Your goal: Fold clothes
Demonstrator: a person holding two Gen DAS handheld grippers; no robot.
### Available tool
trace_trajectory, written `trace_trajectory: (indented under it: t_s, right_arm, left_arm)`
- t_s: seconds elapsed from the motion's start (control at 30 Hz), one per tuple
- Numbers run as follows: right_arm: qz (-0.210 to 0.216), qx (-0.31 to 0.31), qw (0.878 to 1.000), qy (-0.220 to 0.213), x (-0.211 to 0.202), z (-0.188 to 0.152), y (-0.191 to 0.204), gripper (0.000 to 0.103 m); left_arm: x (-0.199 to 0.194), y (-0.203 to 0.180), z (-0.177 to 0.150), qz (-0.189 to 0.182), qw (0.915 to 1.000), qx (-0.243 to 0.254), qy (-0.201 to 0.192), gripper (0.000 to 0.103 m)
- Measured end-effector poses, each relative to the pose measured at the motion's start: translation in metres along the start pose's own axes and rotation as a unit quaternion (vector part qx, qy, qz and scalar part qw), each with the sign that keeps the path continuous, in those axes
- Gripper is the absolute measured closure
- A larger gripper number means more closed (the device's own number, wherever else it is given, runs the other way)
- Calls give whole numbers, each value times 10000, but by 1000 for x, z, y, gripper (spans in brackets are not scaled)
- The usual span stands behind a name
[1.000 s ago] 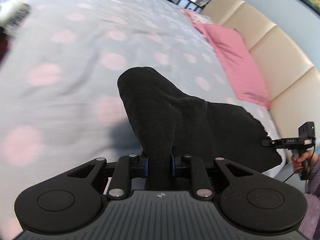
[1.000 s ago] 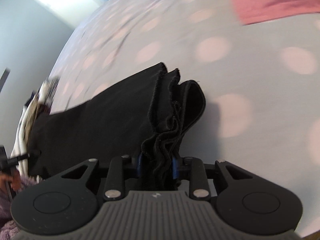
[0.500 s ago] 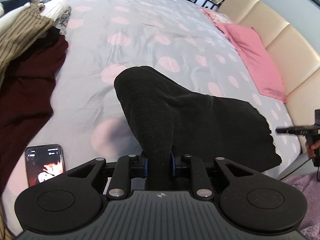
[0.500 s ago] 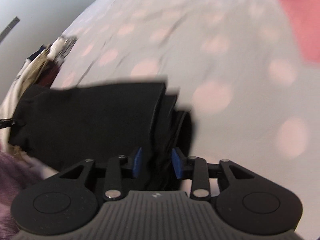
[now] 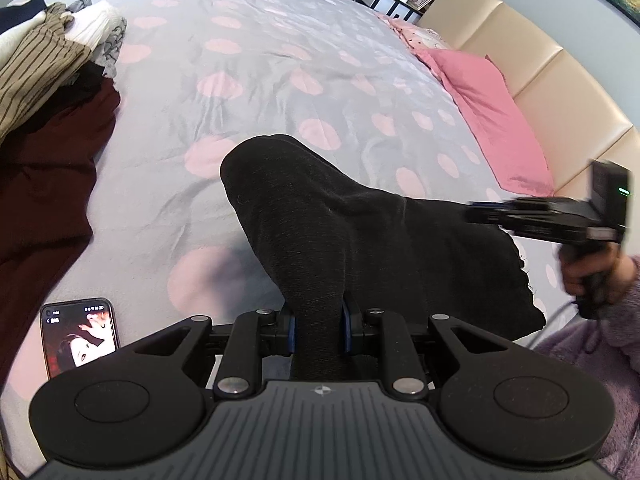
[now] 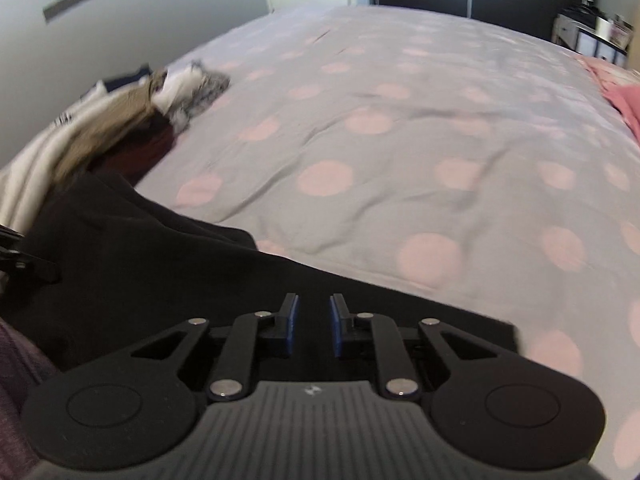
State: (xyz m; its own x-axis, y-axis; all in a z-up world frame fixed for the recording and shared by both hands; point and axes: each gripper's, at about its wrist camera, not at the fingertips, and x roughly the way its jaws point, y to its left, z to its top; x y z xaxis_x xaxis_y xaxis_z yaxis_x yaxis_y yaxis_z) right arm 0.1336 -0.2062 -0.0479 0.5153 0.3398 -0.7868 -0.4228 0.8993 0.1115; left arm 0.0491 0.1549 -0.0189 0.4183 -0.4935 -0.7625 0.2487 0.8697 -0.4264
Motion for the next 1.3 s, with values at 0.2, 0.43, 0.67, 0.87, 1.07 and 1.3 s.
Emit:
trace_trajectory:
  t_s: [0.2,0.43,0.67,0.87,1.07,1.3]
  right_arm:
    - [31,-150,9990,417,65,15,15,88]
    - [-79,-430,9957,812,113,14,23,89]
    - [30,-423,9971,628,80,14,23,87]
    - [460,-584,9960,489,11,-17,28,86]
    - [992,-703,9880,957,-1,-78,47,89]
    - [1197,-497,9847,1163,26,-108,48,94]
  left_arm:
    - [-3,-6,3,-129,9998,110,-76,85]
    - [4,-17,19,-375,9991,117,-149,85]
    - [0,-32,29,-753,9967,58,-309,85]
    - [-1,-49,31,-830,9956,199,-392,85]
    - [1,-67,34,-918,9940,435,-404,85]
    - [14,-109,38,-1103,9893,918,-271,85]
